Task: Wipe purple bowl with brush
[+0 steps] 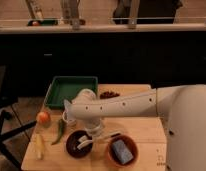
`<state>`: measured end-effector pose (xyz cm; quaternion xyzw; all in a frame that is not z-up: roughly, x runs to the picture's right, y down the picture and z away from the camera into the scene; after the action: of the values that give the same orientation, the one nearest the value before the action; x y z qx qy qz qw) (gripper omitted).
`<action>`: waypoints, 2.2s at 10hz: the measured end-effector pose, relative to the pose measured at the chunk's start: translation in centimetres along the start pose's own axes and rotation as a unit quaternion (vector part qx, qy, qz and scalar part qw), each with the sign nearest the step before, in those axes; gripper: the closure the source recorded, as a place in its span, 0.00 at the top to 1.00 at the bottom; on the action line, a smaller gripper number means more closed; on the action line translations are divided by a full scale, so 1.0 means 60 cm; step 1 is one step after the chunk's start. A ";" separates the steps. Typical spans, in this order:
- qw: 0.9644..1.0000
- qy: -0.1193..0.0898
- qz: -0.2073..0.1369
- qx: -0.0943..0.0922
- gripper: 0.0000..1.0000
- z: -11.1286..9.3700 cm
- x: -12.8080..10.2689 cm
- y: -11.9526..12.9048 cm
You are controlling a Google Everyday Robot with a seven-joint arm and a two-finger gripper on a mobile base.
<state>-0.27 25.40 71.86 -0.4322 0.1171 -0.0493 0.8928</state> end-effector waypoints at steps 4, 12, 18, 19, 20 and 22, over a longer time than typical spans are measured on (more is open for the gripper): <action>1.000 0.003 -0.020 0.005 0.01 -0.017 -0.020 0.001; 0.999 0.023 -0.037 -0.016 0.01 -0.023 -0.022 0.031; 0.999 0.036 -0.012 -0.031 0.01 -0.009 0.018 -0.004; 0.999 0.036 -0.012 -0.030 0.01 -0.011 0.017 -0.011; 0.999 0.035 -0.012 -0.028 0.01 -0.014 0.014 -0.019; 0.999 0.026 -0.017 -0.022 0.01 -0.022 0.000 -0.028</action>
<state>-0.56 23.35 72.39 -0.4524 0.1340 -0.0732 0.8786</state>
